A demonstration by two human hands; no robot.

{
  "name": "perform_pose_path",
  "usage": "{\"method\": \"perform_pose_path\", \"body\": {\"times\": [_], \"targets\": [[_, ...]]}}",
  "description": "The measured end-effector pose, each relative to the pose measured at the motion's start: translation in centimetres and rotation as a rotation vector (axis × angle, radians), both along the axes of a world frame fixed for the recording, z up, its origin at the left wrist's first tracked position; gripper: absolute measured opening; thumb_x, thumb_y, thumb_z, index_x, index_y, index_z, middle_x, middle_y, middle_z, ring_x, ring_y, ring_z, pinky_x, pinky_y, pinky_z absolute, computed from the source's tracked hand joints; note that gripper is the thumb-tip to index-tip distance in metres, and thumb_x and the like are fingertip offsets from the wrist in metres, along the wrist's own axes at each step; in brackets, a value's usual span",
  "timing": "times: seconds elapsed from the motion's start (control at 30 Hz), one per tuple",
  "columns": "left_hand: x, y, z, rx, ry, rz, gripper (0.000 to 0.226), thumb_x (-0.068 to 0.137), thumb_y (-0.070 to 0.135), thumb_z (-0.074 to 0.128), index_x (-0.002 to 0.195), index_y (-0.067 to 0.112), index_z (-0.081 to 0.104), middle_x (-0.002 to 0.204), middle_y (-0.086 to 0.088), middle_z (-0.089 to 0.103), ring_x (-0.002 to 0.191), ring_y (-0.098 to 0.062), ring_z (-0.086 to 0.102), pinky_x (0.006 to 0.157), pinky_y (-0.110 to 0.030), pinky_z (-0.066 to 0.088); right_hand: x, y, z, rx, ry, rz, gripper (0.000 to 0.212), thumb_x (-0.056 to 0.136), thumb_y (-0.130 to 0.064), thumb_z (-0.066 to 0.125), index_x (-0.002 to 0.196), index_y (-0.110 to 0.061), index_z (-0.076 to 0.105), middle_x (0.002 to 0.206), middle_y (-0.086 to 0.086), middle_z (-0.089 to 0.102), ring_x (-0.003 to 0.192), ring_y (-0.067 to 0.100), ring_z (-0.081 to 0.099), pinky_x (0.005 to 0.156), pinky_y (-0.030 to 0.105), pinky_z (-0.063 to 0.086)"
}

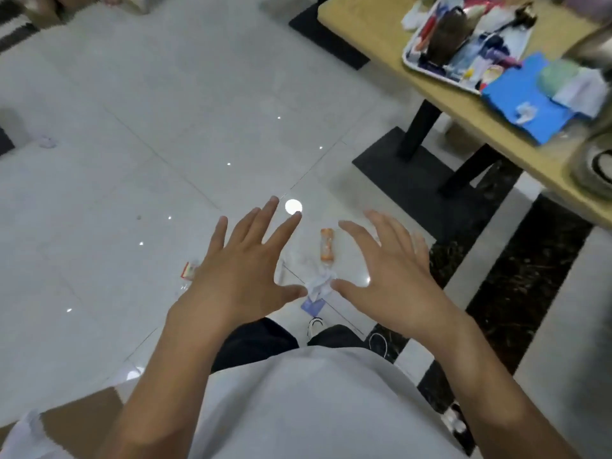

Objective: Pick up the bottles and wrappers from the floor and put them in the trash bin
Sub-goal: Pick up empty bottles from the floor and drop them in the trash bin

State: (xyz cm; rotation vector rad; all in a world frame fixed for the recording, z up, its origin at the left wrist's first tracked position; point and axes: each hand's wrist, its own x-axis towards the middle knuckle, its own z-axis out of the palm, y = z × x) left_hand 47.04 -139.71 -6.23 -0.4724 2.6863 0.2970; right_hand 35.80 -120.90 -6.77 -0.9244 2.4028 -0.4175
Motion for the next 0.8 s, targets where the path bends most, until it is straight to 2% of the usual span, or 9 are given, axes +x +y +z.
{"method": "perform_pose_path", "body": {"times": [0.27, 0.4, 0.6, 0.8], "targets": [[-6.1, -0.8, -1.0, 0.076, -0.092, -0.379, 0.117, 0.069, 0.088, 0.051, 0.15, 0.049, -0.025, 0.161, 0.012, -0.032, 0.154, -0.018, -0.008, 0.124, -0.051, 0.004, 1.6, 2.3, 0.4, 0.083, 0.036, -0.445, 0.089, 0.091, -0.057, 0.059, 0.155, -0.046, -0.003, 0.161, -0.012, -0.026, 0.151, 0.014, -0.021, 0.123, 0.053, -0.008], [-8.4, -2.4, -0.8, 0.055, -0.034, -0.557, 0.117, 0.072, 0.086, 0.051, 0.151, 0.044, -0.024, 0.161, 0.01, -0.031, 0.153, -0.018, -0.013, 0.124, -0.05, 0.001, 3.4, 0.9, 0.9, 0.085, 0.055, -0.629, 0.09, 0.089, -0.055, 0.062, 0.155, -0.045, 0.0, 0.162, -0.013, -0.027, 0.152, 0.016, -0.021, 0.122, 0.049, -0.014], [-9.9, -5.8, -0.2, 0.035, 0.013, -0.622, 0.117, 0.074, 0.085, 0.052, 0.152, 0.042, -0.023, 0.162, 0.007, -0.031, 0.154, -0.021, -0.011, 0.124, -0.049, 0.005, 4.7, -3.4, 0.8, 0.106, 0.043, -0.705, 0.091, 0.089, -0.054, 0.063, 0.153, -0.049, -0.002, 0.163, -0.013, -0.025, 0.152, 0.016, -0.019, 0.119, 0.045, -0.017], [-11.3, -7.2, -0.4, 0.087, 0.048, -0.647, 0.114, 0.076, 0.082, 0.054, 0.154, 0.04, -0.019, 0.164, 0.005, -0.026, 0.154, -0.023, -0.007, 0.124, -0.051, 0.009, 5.6, -5.9, 0.4, 0.122, 0.031, -0.743, 0.091, 0.088, -0.053, 0.063, 0.153, -0.051, 0.0, 0.162, -0.016, -0.026, 0.152, 0.014, -0.02, 0.121, 0.047, -0.016]]}}
